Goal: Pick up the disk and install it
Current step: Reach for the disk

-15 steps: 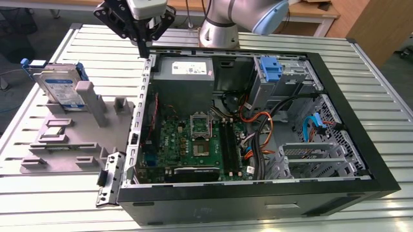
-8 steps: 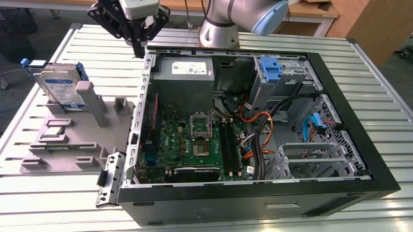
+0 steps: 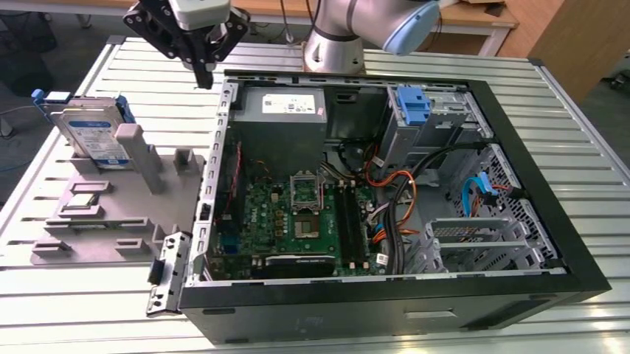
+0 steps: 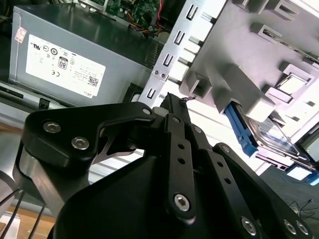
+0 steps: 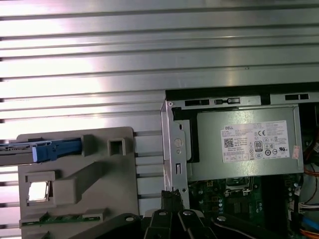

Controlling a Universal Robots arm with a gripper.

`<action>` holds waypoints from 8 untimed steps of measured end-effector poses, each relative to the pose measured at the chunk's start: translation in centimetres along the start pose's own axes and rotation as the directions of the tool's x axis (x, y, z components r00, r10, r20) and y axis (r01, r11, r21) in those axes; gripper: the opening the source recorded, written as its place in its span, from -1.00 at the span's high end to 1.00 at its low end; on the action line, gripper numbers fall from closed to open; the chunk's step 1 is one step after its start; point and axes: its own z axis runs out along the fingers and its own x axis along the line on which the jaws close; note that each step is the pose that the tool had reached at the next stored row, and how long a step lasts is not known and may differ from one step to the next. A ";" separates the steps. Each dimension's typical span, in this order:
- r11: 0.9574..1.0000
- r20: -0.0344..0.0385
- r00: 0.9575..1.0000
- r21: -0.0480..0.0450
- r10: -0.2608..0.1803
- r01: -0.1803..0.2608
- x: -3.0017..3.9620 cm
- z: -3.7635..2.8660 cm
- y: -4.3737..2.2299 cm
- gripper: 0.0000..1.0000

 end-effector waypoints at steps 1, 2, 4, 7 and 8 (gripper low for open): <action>1.000 0.000 1.000 0.000 0.000 0.000 0.15 0.00 -0.01 0.79; 1.000 0.000 1.000 0.000 0.000 0.000 0.29 0.00 -0.02 0.79; 1.000 0.000 1.000 0.000 0.000 0.000 0.60 0.00 -0.05 0.79; 1.000 0.000 1.000 0.000 0.000 0.000 1.09 0.01 -0.09 0.79; 1.000 0.000 1.000 0.000 0.000 0.000 1.28 0.01 -0.10 0.79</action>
